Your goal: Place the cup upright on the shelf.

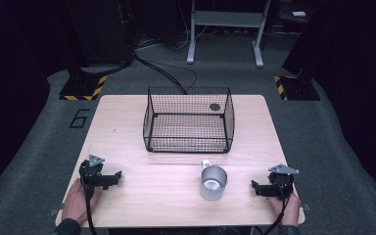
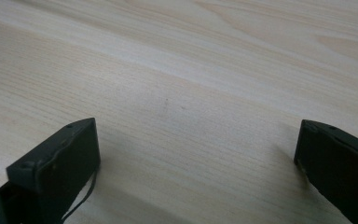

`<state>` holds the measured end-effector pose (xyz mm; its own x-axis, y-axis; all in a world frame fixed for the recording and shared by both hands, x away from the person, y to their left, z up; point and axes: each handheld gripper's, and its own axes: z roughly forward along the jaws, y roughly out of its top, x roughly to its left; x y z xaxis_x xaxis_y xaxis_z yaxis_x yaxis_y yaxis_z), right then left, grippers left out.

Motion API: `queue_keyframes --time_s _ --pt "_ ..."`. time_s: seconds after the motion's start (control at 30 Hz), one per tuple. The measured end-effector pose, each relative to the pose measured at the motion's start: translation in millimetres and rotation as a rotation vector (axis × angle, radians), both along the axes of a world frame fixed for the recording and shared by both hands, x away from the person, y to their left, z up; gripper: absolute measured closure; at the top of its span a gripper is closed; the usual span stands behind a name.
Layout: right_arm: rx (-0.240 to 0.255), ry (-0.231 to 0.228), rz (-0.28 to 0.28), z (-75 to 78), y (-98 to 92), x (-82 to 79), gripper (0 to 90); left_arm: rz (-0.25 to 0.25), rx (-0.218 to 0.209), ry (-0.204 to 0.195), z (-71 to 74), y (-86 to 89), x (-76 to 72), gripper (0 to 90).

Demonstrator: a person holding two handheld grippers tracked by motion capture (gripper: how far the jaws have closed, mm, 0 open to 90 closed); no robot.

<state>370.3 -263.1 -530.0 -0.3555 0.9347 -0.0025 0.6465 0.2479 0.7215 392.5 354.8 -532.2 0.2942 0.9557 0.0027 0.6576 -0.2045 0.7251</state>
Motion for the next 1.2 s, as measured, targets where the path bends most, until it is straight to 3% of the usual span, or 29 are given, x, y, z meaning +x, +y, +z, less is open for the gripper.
queue_keyframes --time_s 0.57,0.73,1.2 --pt "-0.005 0.022 -0.017 1.7 0.3 2.1 0.0 -0.003 0.001 0.0 0.1 0.3 0.3 0.0" --pt "0.035 0.041 -0.014 7.1 3.8 -2.7 0.2 -0.003 0.001 0.0 0.1 0.3 0.3 0.0" --pt "0.078 -0.015 0.108 42.6 34.9 -22.7 0.0 -0.003 0.001 0.0 0.1 0.3 0.3 0.0"
